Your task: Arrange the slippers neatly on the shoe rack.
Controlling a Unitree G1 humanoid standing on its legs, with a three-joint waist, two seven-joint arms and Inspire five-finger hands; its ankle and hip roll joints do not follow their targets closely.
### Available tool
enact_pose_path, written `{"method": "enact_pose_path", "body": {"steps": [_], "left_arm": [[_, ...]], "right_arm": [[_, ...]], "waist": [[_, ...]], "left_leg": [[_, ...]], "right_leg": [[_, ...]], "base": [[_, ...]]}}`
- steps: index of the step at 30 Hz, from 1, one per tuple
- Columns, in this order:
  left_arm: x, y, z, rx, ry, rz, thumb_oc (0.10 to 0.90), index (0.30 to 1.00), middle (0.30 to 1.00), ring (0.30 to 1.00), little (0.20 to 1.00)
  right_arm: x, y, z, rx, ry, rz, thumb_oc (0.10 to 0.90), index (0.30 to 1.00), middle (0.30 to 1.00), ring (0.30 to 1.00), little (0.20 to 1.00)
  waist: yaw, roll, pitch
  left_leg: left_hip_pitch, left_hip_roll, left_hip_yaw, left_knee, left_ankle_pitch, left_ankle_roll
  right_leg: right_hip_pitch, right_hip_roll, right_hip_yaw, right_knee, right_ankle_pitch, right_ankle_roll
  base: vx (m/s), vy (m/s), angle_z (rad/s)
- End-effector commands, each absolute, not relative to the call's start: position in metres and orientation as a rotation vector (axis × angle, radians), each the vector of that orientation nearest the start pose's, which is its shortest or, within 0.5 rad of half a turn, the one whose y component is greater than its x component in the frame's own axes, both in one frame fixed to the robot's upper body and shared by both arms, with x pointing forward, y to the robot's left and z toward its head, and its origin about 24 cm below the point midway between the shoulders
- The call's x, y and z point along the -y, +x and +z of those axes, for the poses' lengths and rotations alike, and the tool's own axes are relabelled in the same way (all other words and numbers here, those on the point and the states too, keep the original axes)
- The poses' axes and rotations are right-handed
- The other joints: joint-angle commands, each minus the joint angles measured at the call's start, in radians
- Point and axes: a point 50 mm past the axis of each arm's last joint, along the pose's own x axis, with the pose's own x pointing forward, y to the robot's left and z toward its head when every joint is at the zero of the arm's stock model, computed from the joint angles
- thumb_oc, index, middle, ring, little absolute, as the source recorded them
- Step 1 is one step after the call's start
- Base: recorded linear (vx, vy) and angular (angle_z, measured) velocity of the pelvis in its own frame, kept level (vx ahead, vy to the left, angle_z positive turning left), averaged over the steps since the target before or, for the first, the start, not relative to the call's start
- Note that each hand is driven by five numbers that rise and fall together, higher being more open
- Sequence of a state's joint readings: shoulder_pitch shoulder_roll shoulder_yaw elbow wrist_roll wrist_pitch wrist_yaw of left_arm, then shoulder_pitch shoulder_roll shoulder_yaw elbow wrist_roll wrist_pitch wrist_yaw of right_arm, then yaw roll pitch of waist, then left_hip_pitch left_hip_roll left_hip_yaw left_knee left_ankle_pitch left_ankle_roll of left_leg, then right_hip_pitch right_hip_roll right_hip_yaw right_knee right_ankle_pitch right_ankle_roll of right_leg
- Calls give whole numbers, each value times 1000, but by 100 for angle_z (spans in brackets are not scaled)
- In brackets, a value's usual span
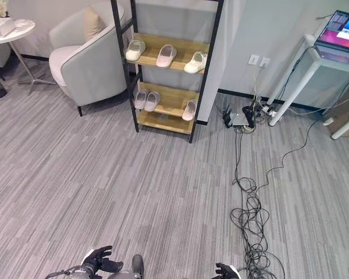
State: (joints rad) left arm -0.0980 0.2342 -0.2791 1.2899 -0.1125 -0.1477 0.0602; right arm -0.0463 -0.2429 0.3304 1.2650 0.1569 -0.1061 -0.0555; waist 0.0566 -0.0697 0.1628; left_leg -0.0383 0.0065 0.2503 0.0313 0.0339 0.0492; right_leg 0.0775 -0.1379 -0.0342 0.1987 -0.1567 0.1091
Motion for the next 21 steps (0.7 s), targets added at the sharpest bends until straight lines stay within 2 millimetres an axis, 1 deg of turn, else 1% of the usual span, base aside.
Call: {"method": "enact_pose_path", "body": {"steps": [1,2,3,4,6,7,8,9,10,11,12,13,14,15,16,17,18,19,20,21], "left_arm": [[-206,116,-159,-1072,302,-35,800,900,900,900,900],[-207,123,-157,-1055,313,-38,800,900,900,900,900],[-207,127,-156,-1043,318,-40,800,900,900,900,900],[-207,127,-156,-1043,318,-40,800,900,900,900,900],[-207,126,-156,-1045,315,-40,800,900,900,900,900],[-206,126,-156,-1046,315,-43,800,900,900,900,900],[-205,126,-156,-1047,315,-51,800,900,900,900,900],[-202,125,-157,-1048,318,-61,800,900,900,900,900],[-202,125,-157,-1048,317,-61,800,900,900,900,900],[-201,125,-157,-1047,317,-60,800,900,900,900,900],[-199,123,-158,-1051,319,-76,800,900,900,900,900],[-199,123,-158,-1051,319,-76,800,900,900,900,900],[-196,118,-160,-1068,330,-94,800,900,900,900,900],[-195,115,-161,-1077,331,-100,800,900,900,900,900],[-195,115,-161,-1078,331,-100,800,900,900,900,900],[-193,117,-161,-1069,325,-105,800,900,900,900,900],[-192,121,-160,-1056,325,-107,800,900,900,900,900],[-192,121,-160,-1056,325,-107,800,900,900,900,900],[-191,129,-157,-1027,331,-114,800,900,900,900,900],[-191,129,-157,-1027,331,-114,800,900,900,900,900]], "right_arm": [[218,130,-152,-1038,-332,49,800,900,900,900,900],[215,138,-149,-1007,-327,53,800,900,900,900,900],[213,144,-147,-981,-324,58,800,900,900,900,900],[213,144,-147,-981,-325,58,800,900,900,900,900],[212,144,-147,-978,-327,64,800,900,900,900,900],[212,143,-147,-982,-331,65,800,900,900,900,900],[213,142,-147,-986,-331,62,800,900,900,900,900],[215,137,-149,-1002,-331,62,800,900,900,900,900],[215,137,-149,-1003,-332,62,800,900,900,900,900],[217,134,-150,-1014,-336,60,800,900,900,900,900],[219,127,-152,-1035,-335,53,800,900,900,900,900],[219,127,-152,-1035,-335,53,800,900,900,900,900],[220,119,-154,-1058,-333,55,800,900,900,900,900],[220,111,-156,-1080,-326,53,800,900,900,900,900],[220,111,-156,-1081,-326,53,800,900,900,900,900],[223,107,-157,-1093,-329,40,800,900,900,900,900],[225,106,-157,-1094,-329,28,800,900,900,900,900],[225,106,-157,-1094,-328,28,800,900,900,900,900],[229,106,-156,-1092,-318,2,800,900,900,900,900],[229,106,-156,-1092,-318,2,800,900,900,900,900]], "waist": [[11,-4,-20],[-4,7,-1],[-23,36,12],[-27,32,15],[-52,34,17],[-66,32,18],[-77,28,13],[-115,16,13],[-116,23,15],[-132,24,14],[-139,27,7],[-139,28,8],[-142,29,-10],[-147,36,-20],[-148,38,-21],[-144,35,-20],[-141,21,-11],[-143,23,-11],[-135,-1,5],[-135,-1,5]], "left_leg": [[-115,-10,-112,176,-94,4],[-76,-12,-125,161,-109,19],[-11,-4,-141,131,-134,30],[-8,-9,-144,133,-137,30],[56,-21,-166,105,-169,31],[95,-26,-180,89,-189,28],[122,-31,-191,73,-202,23],[196,-44,-232,39,-240,11],[203,-38,-233,38,-245,10],[235,-34,-250,26,-256,2],[263,-25,-261,24,-258,-14],[264,-24,-262,24,-259,-15],[267,-15,-264,51,-241,-31],[264,4,-266,82,-200,-60],[264,6,-267,83,-201,-61],[210,26,-259,231,-112,-104],[144,42,-248,359,-44,-126],[136,45,-252,371,-50,-127],[54,81,-209,540,-4,-123],[53,81,-209,541,-5,-123]], "right_leg": [[-22,23,15,234,224,50],[-71,31,14,327,265,54],[-172,17,-33,390,262,41],[-172,11,-35,401,253,42],[-228,4,-72,340,219,29],[-257,5,-91,276,198,20],[-279,3,-101,212,193,16],[-330,8,-101,47,220,20],[-322,14,-105,43,217,20],[-342,26,-92,-22,238,27],[-340,26,-90,-50,250,29],[-338,26,-91,-52,250,29],[-311,42,-84,-56,254,7],[-290,61,-85,-59,244,-9],[-288,63,-87,-60,243,-10],[-242,75,-91,-86,228,-35],[-211,72,-85,-95,215,-56],[-212,75,-88,-95,215,-57],[-157,74,-83,-117,193,-91],[-158,75,-84,-117,193,-92]], "base": [[137,82,-2],[278,119,29],[286,117,19],[354,84,6],[341,-23,2],[442,-74,15],[688,-167,23],[544,-133,30],[557,-129,45],[434,-120,45],[418,-122,49],[439,-179,50],[311,-142,52],[314,-145,49],[271,-196,59],[214,-214,53],[205,-212,45],[205,-225,17],[144,-149,1],[349,-262,-7]]}}
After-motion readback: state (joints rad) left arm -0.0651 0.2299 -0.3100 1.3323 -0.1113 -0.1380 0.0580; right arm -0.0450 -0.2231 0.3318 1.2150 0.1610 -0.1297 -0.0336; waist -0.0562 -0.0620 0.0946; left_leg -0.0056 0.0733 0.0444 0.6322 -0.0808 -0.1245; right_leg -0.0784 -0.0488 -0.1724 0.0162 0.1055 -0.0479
